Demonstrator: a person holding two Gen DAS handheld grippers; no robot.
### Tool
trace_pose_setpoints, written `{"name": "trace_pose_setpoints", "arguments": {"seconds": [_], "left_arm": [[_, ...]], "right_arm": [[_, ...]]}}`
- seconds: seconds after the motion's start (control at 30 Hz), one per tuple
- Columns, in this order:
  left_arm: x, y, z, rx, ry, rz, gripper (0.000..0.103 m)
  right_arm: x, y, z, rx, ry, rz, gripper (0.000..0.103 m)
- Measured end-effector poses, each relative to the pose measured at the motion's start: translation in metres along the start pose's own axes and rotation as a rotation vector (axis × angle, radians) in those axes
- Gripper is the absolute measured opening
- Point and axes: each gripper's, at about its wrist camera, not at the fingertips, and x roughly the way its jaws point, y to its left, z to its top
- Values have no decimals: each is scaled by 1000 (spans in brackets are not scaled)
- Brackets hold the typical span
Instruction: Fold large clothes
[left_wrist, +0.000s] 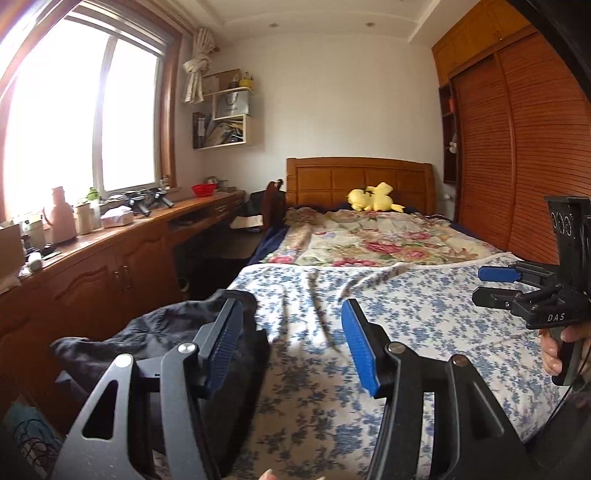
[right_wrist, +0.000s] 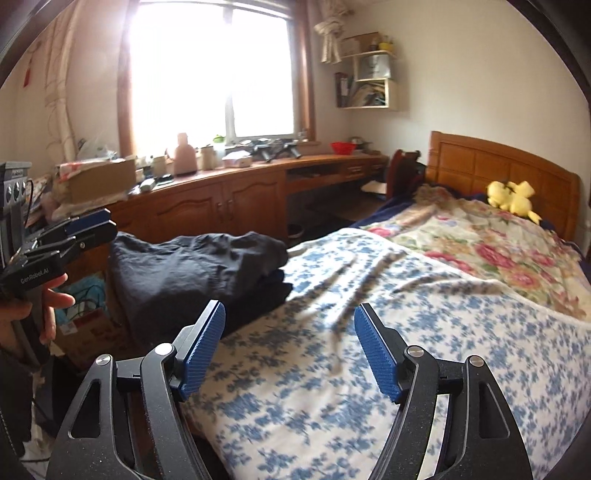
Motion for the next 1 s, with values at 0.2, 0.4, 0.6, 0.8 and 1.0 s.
{"name": "trace_pose_setpoints", "arguments": {"seconds": [0.2,0.4,0.6,0.8,1.0], "left_arm": [[17,-47,-13,0,53,-72,55],[45,-100,-32,11,141,-103,55],[62,-146,-61,16,171,-142,55],[78,-194,-88,31,246,-205,55],[78,-225,-110,32,311,-240,55]], "right_arm": [[-40,-39,-31,52,1,-83,78],[-77,-72,-65,97,7,-175,81],[-100,-97,-105,167,7,-228,82],[-109,-117,-148,216,48,-279,83],[-127,-128,-183,295,66,-316,83]]}}
